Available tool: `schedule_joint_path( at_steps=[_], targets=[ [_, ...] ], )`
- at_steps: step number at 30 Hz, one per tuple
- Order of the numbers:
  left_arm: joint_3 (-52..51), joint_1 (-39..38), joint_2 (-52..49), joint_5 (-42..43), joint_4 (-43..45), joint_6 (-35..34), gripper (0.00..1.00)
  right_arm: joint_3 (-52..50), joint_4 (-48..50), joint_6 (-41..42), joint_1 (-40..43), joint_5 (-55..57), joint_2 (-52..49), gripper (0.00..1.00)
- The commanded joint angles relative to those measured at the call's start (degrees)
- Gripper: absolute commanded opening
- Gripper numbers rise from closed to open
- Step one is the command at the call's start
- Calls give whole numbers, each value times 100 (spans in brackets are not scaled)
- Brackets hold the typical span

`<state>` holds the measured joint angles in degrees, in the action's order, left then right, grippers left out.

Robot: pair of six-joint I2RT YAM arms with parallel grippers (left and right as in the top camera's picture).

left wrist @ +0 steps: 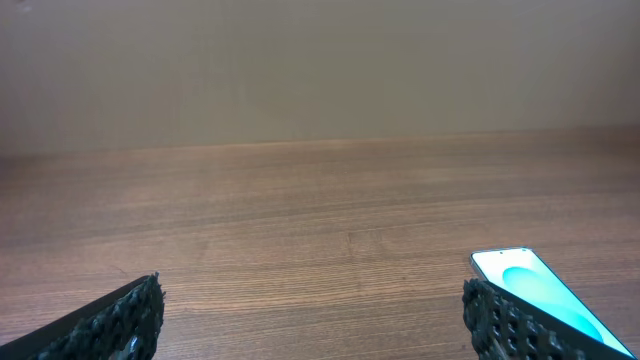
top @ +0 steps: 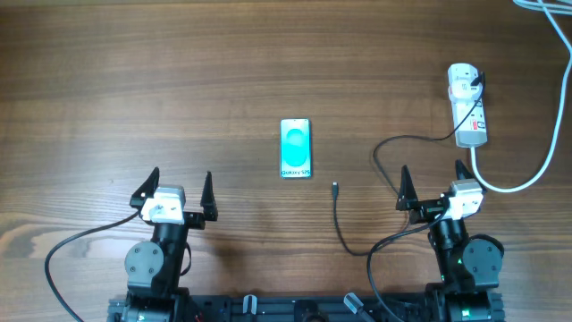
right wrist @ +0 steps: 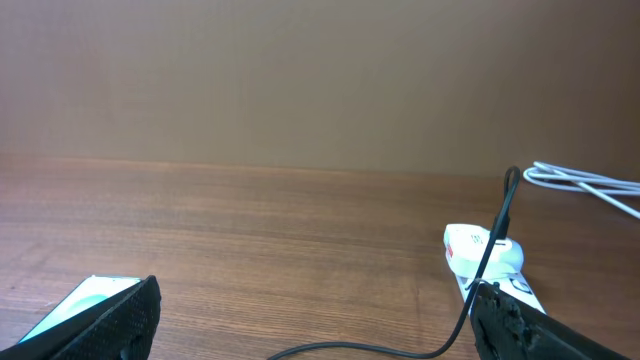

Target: Plug charger to phone and switch on socket

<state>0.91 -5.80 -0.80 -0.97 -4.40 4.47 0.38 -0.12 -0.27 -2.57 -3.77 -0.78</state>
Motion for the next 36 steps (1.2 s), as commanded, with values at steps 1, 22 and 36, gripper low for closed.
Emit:
schedule_joint_path(
  at_steps=[1, 22, 36],
  targets=[
    [-59, 46, 42, 26, 22, 92, 100, -9, 15, 42, 22, 59, 35, 100],
    [-59, 46, 42, 26, 22, 92, 100, -9, 15, 39, 22, 59, 35, 100],
    [-57, 46, 42, 420, 337, 323, 100, -9, 15, 42, 22, 57, 35, 100]
  ],
)
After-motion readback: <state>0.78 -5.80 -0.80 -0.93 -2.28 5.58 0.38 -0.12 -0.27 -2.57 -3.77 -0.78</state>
